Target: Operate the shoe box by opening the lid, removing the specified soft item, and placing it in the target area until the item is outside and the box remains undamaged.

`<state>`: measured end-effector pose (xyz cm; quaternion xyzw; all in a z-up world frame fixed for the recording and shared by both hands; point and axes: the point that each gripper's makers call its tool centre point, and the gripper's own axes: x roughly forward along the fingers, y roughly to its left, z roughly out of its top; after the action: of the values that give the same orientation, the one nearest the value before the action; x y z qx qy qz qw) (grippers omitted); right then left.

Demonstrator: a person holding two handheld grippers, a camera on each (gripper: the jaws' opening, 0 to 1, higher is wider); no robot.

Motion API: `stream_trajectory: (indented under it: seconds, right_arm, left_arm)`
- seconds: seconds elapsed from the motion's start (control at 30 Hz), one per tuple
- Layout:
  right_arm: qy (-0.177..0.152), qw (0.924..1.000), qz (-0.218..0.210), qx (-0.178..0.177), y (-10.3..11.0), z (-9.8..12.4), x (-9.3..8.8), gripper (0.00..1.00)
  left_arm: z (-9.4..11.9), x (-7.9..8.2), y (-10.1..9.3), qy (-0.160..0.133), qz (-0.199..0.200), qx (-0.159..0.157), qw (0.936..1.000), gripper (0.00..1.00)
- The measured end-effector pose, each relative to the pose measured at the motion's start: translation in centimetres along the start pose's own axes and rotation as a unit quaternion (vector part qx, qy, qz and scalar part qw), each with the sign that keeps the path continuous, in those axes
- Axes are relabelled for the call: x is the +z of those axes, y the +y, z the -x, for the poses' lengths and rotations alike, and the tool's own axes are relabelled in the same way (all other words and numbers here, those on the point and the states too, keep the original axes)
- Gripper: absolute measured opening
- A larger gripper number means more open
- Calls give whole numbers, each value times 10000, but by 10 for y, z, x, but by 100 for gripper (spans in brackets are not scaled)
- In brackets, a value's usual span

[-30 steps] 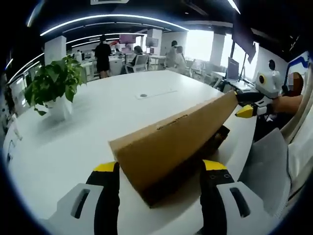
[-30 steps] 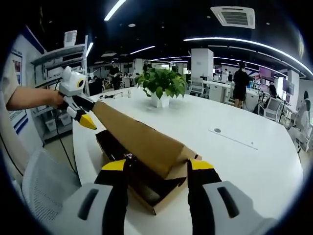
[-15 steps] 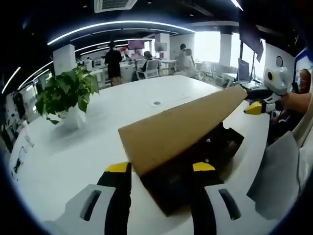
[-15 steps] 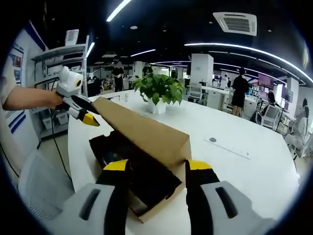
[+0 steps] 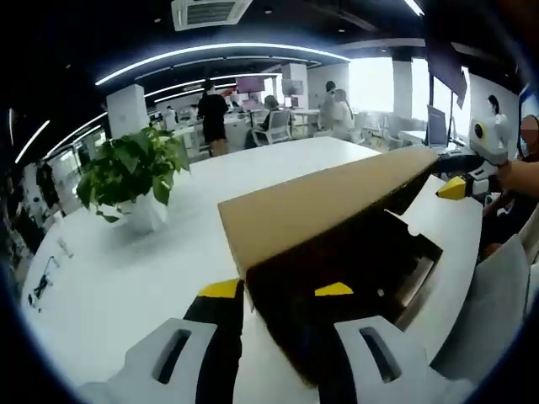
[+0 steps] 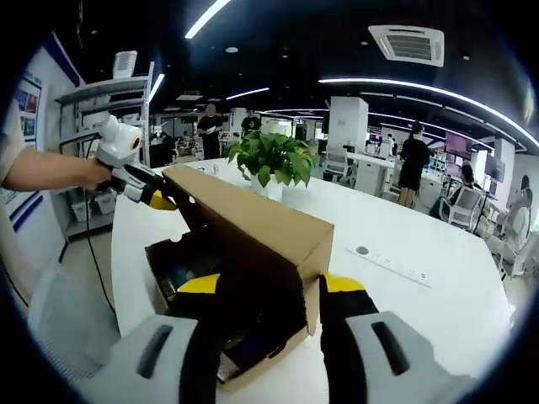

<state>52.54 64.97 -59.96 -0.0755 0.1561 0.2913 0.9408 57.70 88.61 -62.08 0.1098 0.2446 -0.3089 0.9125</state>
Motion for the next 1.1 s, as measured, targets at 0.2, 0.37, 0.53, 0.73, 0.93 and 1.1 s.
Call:
stream_trajectory:
  seconds: [0.2, 0.37, 0.53, 0.73, 0.93, 1.1]
  right_arm:
    - [-16, 10000, 39, -10, -6, -4, 4, 41]
    - [-35, 10000, 50, -23, -10, -8, 6, 41]
    - [-45, 10000, 63, -29, -14, -11, 9, 40]
    - [-60, 9999, 78, -38, -21, -16, 11, 40]
    - [-52, 9999, 106, -34, -29, -22, 14, 40]
    - [-73, 9999, 112, -47, -33, -27, 15, 40]
  left_arm:
    - [-6, 6, 11, -52, 34, 143, 9999, 21]
    - [-9, 10, 18, -87, 60, 244, 9996, 17]
    - [-14, 14, 23, -88, 49, 337, 9994, 12]
    - [-22, 18, 32, -72, 44, 424, 9991, 8]
    - [-28, 22, 42, -87, 82, 524, 9986, 1]
    - [-33, 25, 46, -102, 100, 541, 9984, 0]
